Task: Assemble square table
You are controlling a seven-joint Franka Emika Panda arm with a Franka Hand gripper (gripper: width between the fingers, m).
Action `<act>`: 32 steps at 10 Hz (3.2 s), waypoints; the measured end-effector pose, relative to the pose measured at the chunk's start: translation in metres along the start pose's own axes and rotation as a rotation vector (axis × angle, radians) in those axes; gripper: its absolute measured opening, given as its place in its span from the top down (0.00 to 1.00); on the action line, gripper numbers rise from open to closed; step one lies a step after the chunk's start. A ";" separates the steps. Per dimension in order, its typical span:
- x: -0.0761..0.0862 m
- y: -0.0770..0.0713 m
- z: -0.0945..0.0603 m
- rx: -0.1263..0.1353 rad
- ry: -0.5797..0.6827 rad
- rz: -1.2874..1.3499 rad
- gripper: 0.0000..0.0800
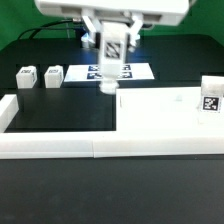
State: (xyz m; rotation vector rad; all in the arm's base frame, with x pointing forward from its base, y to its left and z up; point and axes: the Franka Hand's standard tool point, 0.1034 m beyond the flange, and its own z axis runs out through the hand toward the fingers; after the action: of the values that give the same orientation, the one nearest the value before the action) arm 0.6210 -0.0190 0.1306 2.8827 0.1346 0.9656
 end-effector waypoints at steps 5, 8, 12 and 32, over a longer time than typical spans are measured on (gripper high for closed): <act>-0.004 -0.027 -0.002 0.080 -0.058 -0.021 0.64; -0.028 0.000 -0.001 0.137 -0.214 0.037 0.64; -0.025 -0.023 0.013 0.196 -0.215 0.072 0.64; -0.045 -0.029 0.036 0.139 -0.162 0.050 0.64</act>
Offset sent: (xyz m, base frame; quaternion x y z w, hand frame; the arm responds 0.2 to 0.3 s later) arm 0.0000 0.0000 0.0000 0.0000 0.0000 0.0000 1.0000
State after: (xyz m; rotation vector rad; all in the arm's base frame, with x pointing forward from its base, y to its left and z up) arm 0.6049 0.0024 0.0716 3.0907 0.1225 0.7544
